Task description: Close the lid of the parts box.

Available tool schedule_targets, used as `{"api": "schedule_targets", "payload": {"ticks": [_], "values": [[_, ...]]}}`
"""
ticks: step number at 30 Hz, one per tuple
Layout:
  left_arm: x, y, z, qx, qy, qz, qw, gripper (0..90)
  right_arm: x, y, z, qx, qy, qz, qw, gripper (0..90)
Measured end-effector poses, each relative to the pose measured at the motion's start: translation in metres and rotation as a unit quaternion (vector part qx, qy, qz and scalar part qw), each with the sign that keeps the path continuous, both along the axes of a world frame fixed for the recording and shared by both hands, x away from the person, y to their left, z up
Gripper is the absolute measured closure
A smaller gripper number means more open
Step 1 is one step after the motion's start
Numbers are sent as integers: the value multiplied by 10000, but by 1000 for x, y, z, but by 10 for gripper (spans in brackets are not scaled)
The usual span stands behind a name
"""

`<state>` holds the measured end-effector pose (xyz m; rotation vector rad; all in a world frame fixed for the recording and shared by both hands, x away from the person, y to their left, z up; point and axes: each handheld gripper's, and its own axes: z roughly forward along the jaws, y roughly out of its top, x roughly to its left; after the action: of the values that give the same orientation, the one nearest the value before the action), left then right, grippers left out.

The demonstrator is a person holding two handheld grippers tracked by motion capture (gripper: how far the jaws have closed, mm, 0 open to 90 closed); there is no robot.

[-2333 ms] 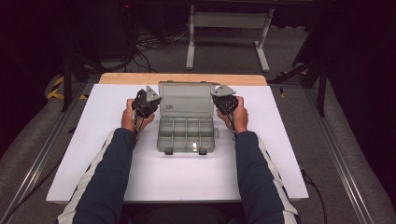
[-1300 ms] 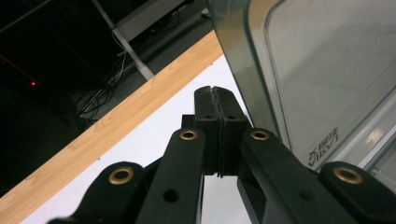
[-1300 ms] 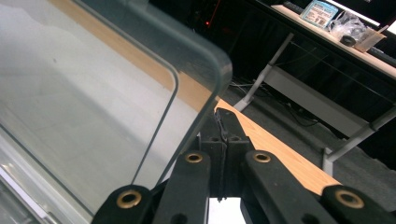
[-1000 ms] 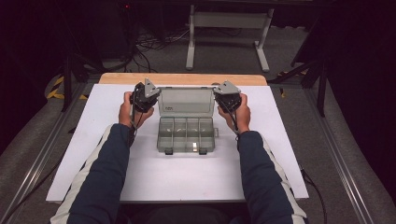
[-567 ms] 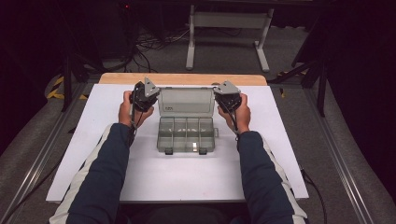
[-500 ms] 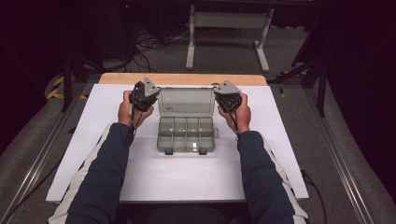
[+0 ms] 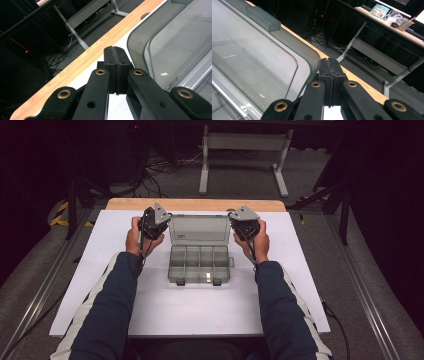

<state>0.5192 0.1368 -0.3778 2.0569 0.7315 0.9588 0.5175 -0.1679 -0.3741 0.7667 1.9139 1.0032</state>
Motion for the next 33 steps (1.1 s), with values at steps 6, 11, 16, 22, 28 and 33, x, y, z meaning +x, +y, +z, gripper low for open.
{"api": "schedule_targets", "payload": {"ticks": [6,11,16,22,28,33], "values": [[-4,2,-1,-13,-38,-55,10000,896,-4,1,2,37,40,3,10000,900],[-6,2,-1,-10,-51,-78,10000,897,-5,1,3,26,84,-3,10000,900],[-7,2,-1,4,-46,-101,9999,898,-8,0,3,33,130,9,9999,900],[-9,3,-1,-22,-56,-130,9999,898,-11,0,3,36,137,41,9999,900],[-13,3,-1,16,-59,-186,9998,898,-15,0,2,54,157,67,9998,900],[-16,4,-2,43,-63,-218,9997,898,-19,-1,2,46,191,94,9998,900]]}}
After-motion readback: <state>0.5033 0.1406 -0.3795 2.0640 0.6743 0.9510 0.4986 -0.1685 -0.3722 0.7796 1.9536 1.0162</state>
